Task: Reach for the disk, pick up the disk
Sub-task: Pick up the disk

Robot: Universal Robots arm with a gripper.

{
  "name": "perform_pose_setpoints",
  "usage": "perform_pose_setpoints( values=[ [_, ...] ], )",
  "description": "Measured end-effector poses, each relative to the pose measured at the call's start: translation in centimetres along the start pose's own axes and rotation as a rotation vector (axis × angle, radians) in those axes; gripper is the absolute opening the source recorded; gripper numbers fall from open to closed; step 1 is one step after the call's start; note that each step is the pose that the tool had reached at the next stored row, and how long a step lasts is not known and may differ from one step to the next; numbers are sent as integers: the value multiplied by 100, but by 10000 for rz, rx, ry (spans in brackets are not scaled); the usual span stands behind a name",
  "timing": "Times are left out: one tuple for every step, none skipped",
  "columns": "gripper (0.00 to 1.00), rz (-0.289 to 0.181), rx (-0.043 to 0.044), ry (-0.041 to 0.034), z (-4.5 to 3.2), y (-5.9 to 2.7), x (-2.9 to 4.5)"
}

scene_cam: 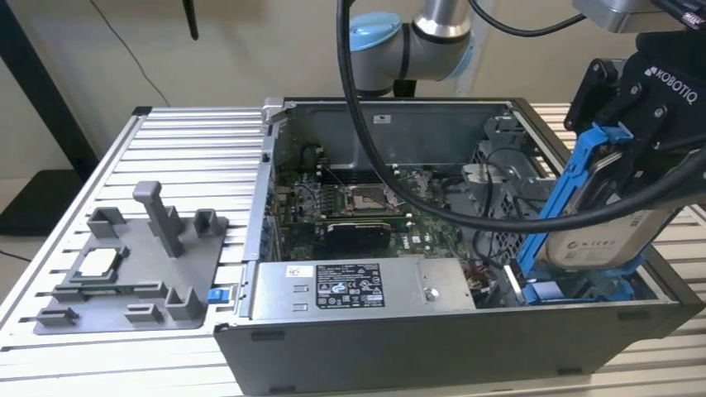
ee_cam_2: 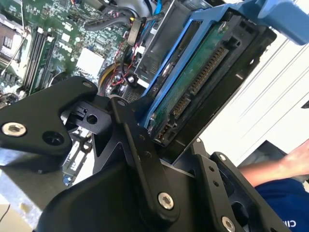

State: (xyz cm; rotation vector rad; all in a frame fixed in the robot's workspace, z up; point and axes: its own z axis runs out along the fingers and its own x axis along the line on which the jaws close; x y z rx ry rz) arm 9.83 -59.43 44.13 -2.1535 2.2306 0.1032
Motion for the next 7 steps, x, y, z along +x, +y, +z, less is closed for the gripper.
perform_pose_setpoints(
  values=[
    [0, 0, 0, 1, 6, 0, 0],
    [0, 0, 0, 1, 11, 0, 0],
    [0, 0, 0, 1, 11, 0, 1],
    [0, 0, 0, 2, 13, 0, 1],
    [0, 0, 0, 1, 14, 0, 1],
    [0, 0, 0, 1, 14, 0, 1],
    [0, 0, 0, 2, 14, 0, 1]
  ],
)
